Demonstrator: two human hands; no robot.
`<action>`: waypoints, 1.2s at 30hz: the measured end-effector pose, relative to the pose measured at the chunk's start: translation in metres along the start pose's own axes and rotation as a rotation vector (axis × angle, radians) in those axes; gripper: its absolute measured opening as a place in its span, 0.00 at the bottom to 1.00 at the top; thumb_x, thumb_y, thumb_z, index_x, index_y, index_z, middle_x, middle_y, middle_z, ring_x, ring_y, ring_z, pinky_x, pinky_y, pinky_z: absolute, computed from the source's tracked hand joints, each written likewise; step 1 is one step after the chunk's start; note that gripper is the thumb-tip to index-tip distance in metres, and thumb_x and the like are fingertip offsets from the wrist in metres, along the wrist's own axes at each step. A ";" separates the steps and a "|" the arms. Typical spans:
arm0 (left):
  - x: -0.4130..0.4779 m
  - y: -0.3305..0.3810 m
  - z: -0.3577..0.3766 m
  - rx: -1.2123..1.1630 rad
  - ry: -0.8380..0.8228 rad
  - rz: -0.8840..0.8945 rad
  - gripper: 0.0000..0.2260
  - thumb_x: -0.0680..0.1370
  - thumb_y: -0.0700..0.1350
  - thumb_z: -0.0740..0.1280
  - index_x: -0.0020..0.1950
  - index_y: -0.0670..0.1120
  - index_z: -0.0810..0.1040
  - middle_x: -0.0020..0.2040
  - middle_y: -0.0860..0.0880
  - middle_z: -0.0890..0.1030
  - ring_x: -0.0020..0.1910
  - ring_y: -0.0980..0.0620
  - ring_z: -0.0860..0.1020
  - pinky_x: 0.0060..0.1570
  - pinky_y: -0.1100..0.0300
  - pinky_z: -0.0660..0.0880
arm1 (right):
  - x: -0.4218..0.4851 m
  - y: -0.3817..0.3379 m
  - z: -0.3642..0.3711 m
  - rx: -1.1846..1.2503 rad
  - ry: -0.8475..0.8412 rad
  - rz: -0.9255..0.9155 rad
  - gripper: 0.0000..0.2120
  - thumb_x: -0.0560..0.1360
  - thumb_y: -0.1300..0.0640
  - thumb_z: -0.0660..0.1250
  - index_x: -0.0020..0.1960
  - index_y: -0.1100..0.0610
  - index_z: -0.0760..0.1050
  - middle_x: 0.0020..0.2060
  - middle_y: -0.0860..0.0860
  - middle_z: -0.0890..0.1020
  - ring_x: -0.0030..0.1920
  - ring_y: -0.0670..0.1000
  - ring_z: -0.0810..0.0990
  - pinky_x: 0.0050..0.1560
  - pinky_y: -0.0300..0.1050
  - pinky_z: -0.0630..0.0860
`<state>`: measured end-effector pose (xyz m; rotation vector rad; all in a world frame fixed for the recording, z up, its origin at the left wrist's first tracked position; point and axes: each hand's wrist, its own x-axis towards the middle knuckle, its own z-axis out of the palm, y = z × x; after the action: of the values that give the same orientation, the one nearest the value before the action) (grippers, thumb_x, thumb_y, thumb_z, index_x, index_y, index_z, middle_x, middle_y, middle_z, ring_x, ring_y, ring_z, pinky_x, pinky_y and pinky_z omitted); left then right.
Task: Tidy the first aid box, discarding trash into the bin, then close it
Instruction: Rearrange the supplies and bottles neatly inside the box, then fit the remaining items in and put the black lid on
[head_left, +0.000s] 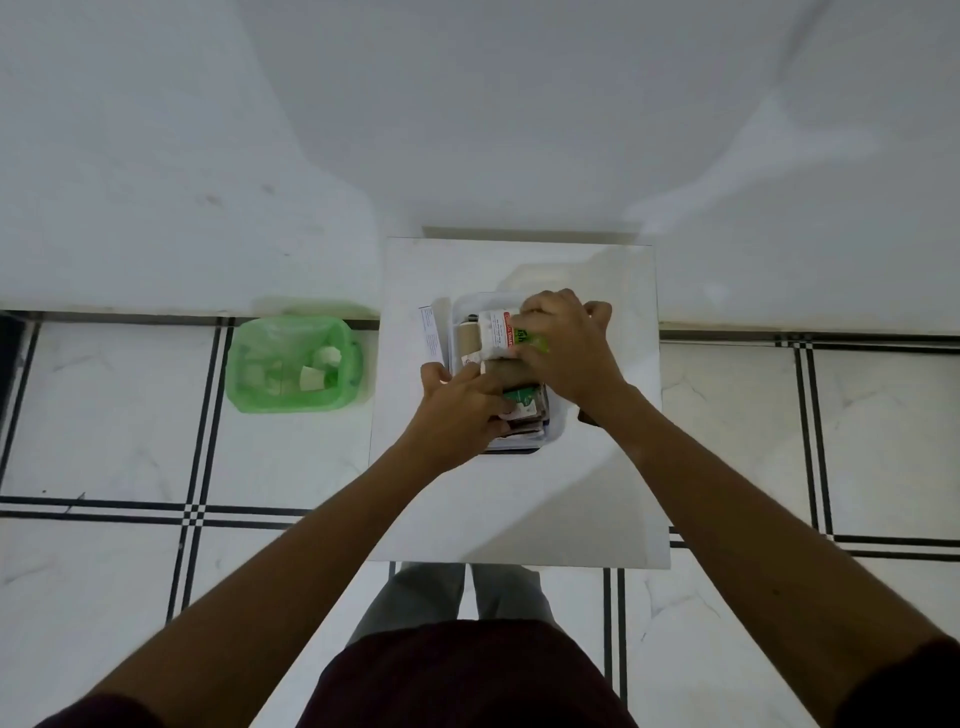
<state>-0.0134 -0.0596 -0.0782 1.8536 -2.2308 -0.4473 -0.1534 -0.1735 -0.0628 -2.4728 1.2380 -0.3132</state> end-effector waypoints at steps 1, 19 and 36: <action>0.000 -0.002 -0.004 -0.029 0.050 -0.018 0.03 0.72 0.49 0.69 0.43 0.54 0.83 0.50 0.57 0.82 0.47 0.50 0.77 0.45 0.53 0.56 | -0.004 0.007 -0.004 0.073 0.039 0.072 0.12 0.71 0.52 0.68 0.52 0.54 0.81 0.52 0.51 0.82 0.54 0.54 0.77 0.50 0.53 0.62; 0.047 -0.081 0.008 -0.522 0.045 -1.064 0.22 0.69 0.52 0.74 0.54 0.37 0.76 0.45 0.45 0.78 0.44 0.47 0.76 0.41 0.58 0.71 | -0.074 0.065 0.028 -0.090 -0.450 0.574 0.30 0.67 0.55 0.75 0.66 0.53 0.68 0.60 0.56 0.73 0.61 0.60 0.70 0.55 0.57 0.70; 0.027 -0.062 -0.042 -0.864 0.338 -1.065 0.18 0.63 0.51 0.78 0.45 0.41 0.81 0.36 0.46 0.83 0.35 0.48 0.84 0.44 0.48 0.82 | -0.069 0.066 0.021 0.318 -0.200 0.770 0.17 0.66 0.59 0.75 0.47 0.56 0.67 0.39 0.51 0.75 0.39 0.57 0.76 0.38 0.47 0.71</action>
<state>0.0529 -0.1001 -0.0620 2.1295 -0.4910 -0.9451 -0.2344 -0.1502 -0.1115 -1.5699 1.7620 -0.0431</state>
